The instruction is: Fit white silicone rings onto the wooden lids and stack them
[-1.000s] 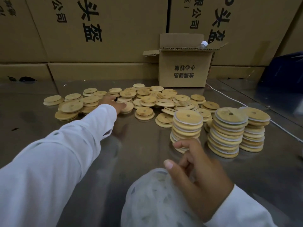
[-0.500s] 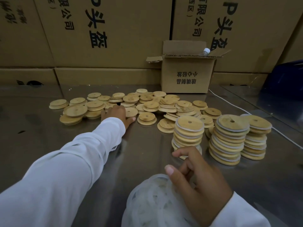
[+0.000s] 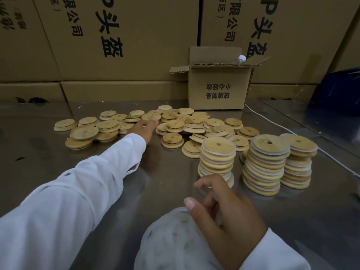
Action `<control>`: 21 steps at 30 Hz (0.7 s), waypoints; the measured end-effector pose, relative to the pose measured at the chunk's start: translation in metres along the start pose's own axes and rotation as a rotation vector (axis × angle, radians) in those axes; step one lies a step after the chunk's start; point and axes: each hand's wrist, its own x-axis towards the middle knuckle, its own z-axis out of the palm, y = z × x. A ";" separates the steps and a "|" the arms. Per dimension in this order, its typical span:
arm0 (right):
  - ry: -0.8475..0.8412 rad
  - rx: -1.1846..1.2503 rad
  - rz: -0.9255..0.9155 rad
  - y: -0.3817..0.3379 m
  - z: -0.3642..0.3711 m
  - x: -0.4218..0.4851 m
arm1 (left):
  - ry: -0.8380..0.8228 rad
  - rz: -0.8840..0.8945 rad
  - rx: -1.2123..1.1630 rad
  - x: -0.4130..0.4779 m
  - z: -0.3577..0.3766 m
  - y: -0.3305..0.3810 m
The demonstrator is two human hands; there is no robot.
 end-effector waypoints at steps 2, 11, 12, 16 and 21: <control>0.019 0.008 -0.009 0.001 0.001 -0.001 | -0.165 -0.132 -0.547 -0.019 -0.008 0.014; 0.055 -0.008 0.132 0.015 -0.004 0.007 | -0.636 -0.104 -1.174 -0.127 -0.043 0.029; 0.026 -0.039 0.161 0.017 -0.005 0.008 | -0.596 -0.093 -1.137 -0.138 -0.043 0.026; -0.024 -0.059 0.224 0.022 -0.008 0.011 | -0.510 -0.073 -1.033 -0.176 -0.049 0.010; -0.115 0.072 0.242 0.019 -0.014 0.008 | -0.451 -0.091 -1.038 -0.206 -0.052 -0.011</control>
